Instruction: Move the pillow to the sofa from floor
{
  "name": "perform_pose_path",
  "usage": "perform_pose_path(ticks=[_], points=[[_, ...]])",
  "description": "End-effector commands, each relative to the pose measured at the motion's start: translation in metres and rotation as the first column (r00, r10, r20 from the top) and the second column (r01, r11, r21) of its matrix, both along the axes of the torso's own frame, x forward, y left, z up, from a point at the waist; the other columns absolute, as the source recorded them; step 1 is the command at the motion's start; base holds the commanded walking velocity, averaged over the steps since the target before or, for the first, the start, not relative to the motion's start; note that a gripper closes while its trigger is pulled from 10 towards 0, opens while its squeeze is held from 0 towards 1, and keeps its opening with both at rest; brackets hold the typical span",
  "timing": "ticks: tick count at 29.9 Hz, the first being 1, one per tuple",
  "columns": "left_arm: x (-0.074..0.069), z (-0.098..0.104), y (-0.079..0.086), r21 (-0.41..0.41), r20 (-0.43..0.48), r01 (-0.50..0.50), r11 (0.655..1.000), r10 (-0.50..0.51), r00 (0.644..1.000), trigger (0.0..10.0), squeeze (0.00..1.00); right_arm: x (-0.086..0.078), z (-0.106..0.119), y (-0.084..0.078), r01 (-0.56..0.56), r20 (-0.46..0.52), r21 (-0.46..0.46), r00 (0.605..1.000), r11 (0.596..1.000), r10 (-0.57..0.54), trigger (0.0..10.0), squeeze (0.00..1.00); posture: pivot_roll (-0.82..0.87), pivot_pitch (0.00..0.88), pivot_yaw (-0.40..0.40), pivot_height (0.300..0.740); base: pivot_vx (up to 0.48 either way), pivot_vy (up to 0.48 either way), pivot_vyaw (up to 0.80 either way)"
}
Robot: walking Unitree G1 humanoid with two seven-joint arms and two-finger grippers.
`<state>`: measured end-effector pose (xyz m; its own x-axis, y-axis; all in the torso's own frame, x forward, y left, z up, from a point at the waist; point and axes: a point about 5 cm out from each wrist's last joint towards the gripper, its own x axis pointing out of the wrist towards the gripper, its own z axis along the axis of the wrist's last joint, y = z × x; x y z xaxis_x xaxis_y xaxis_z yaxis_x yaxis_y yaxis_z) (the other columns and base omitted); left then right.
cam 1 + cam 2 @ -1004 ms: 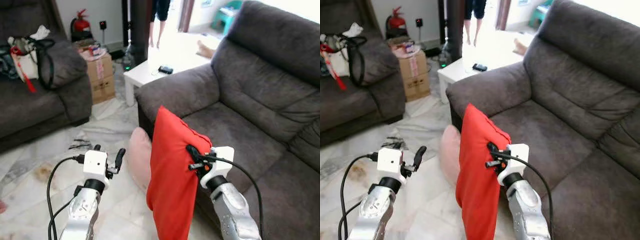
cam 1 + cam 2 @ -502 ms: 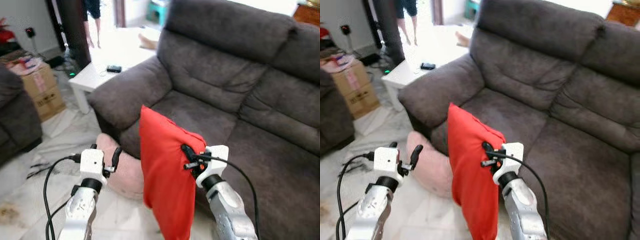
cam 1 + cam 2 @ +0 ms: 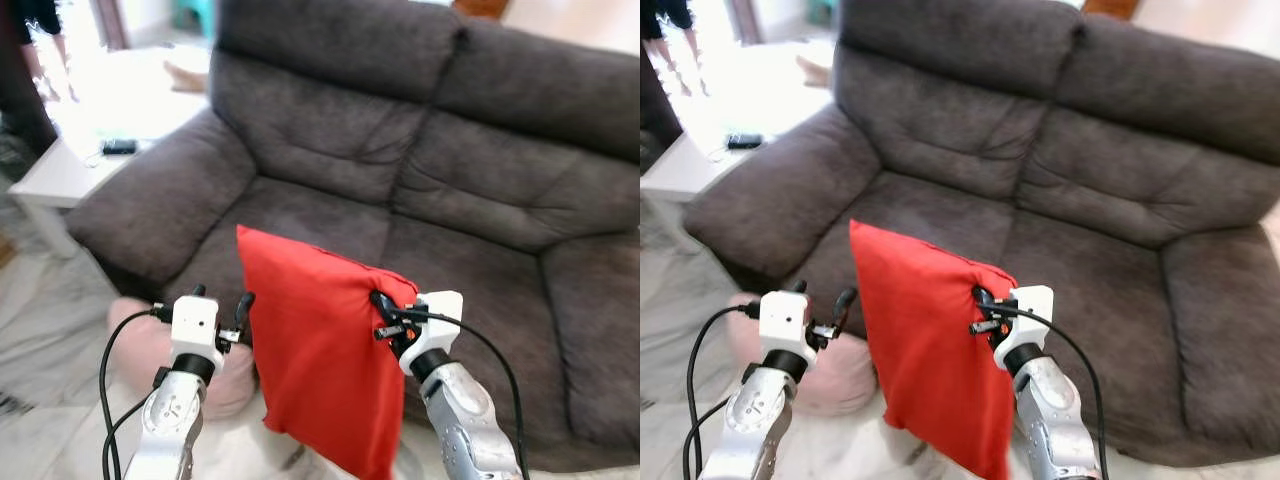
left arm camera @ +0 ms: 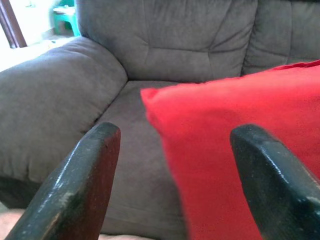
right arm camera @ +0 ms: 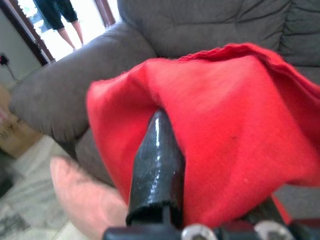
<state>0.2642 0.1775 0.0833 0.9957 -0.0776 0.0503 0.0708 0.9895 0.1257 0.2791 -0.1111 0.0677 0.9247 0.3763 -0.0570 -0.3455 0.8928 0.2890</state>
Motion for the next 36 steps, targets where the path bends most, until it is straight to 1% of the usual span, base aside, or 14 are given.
perform_pose_path(ticks=[1, 6, 12, 16, 17, 19, 23, 26, 28, 29, 30, 33, 35, 36], points=[[0.000, -0.001, -0.005, -0.017, -0.005, 0.009, 1.000, -0.009, 1.000, 10.0, 0.00, 0.010, 0.029, -0.010, 0.034, 0.148, 0.002, 0.988, 0.999, -0.033, 10.0, 0.00, 0.04, 0.045, -0.092, 0.740, 0.000, 0.000, -0.80], [0.000, -0.001, -0.005, -0.016, -0.006, 0.014, 1.000, -0.014, 1.000, 10.0, 0.00, 0.011, 0.028, -0.013, 0.037, 0.153, -0.010, 0.988, 0.999, -0.035, 10.0, 0.00, 0.04, 0.045, -0.090, 0.740, 0.000, 0.000, -0.74], [-0.001, 0.000, -0.003, -0.012, -0.014, 0.037, 0.999, -0.037, 0.999, 10.0, 0.00, 0.011, 0.028, -0.020, 0.002, 0.163, -0.051, 0.987, 0.999, 0.007, 10.0, 0.00, 0.04, 0.045, -0.088, 0.740, 0.000, 0.000, 0.00], [0.000, 0.002, -0.004, -0.012, -0.030, 0.088, 0.996, -0.088, 0.996, 10.0, 0.00, 0.009, 0.029, -0.025, -0.074, 0.163, -0.088, 0.983, 0.993, 0.088, 10.0, 0.00, 0.04, 0.044, -0.086, 0.740, 0.000, 0.000, 0.00], [-0.001, 0.003, -0.005, -0.013, -0.048, 0.130, 0.991, -0.131, 0.990, 10.0, 0.00, 0.006, 0.028, -0.025, -0.135, 0.161, -0.117, 0.975, 0.984, 0.153, 10.0, 0.00, 0.04, 0.044, -0.086, 0.740, 0.000, 0.000, 0.00], [-0.002, 0.004, -0.005, -0.010, -0.063, 0.170, 0.985, -0.170, 0.983, 10.0, 0.00, 0.004, 0.028, -0.024, -0.175, 0.156, -0.142, 0.968, 0.974, 0.197, 10.0, 0.00, 0.04, 0.044, -0.085, 0.740, 0.000, 0.000, 0.00], [-0.010, 0.005, 0.000, 0.012, -0.137, 0.301, 0.954, -0.296, 0.945, 10.0, 0.00, -0.003, 0.026, -0.024, -0.295, 0.138, -0.177, 0.937, 0.939, 0.321, 10.0, 0.00, 0.05, 0.040, -0.083, 0.740, 0.000, 0.000, 0.00], [-0.015, 0.004, 0.005, 0.032, -0.178, 0.350, 0.936, -0.339, 0.924, 10.0, 0.00, -0.006, 0.025, -0.023, -0.350, 0.129, -0.192, 0.917, 0.917, 0.377, 10.0, 0.00, 0.05, 0.036, -0.081, 0.740, 0.000, 0.000, 0.00], [-0.020, 0.003, 0.012, 0.040, -0.222, 0.387, 0.921, -0.369, 0.902, 10.0, 0.00, -0.013, 0.022, -0.021, -0.441, 0.100, -0.217, 0.877, 0.871, 0.470, 10.0, 0.00, 0.05, 0.033, -0.083, 0.740, 0.000, 0.000, 0.00], [-0.020, 0.003, 0.012, 0.040, -0.222, 0.387, 0.921, -0.369, 0.902, 10.0, 0.00, -0.013, 0.022, -0.021, -0.441, 0.100, -0.217, 0.877, 0.871, 0.470, 10.0, 0.00, 0.05, 0.033, -0.083, 0.740, 0.000, 0.000, 0.00], [-0.024, 0.003, 0.013, 0.037, -0.251, 0.423, 0.905, -0.402, 0.881, 10.0, 0.00, -0.017, 0.019, -0.021, -0.491, 0.079, -0.230, 0.851, 0.840, 0.519, 10.0, 0.00, 0.05, 0.033, -0.084, 0.740, 0.000, 0.000, 0.00], [-0.027, 0.004, 0.014, 0.039, -0.272, 0.452, 0.891, -0.426, 0.863, 10.0, 0.00, -0.019, 0.017, -0.021, -0.519, 0.064, -0.243, 0.835, 0.820, 0.547, 10.0, 0.00, 0.05, 0.032, -0.085, 0.740, 0.000, 0.000, 0.00], [-0.038, 0.008, 0.014, 0.016, -0.333, 0.545, 0.838, -0.510, 0.793, 10.0, 0.00, -0.025, 0.010, -0.023, -0.588, 0.010, -0.261, 0.791, 0.765, 0.612, 10.0, 0.00, 0.06, 0.031, -0.089, 0.740, 0.000, 0.000, 0.00], [-0.038, 0.008, 0.014, 0.016, -0.333, 0.545, 0.838, -0.510, 0.793, 10.0, 0.00, -0.025, 0.010, -0.023, -0.588, 0.010, -0.261, 0.791, 0.765, 0.612, 10.0, 0.00, 0.06, 0.031, -0.089, 0.740, 0.000, 0.000, 0.00]])
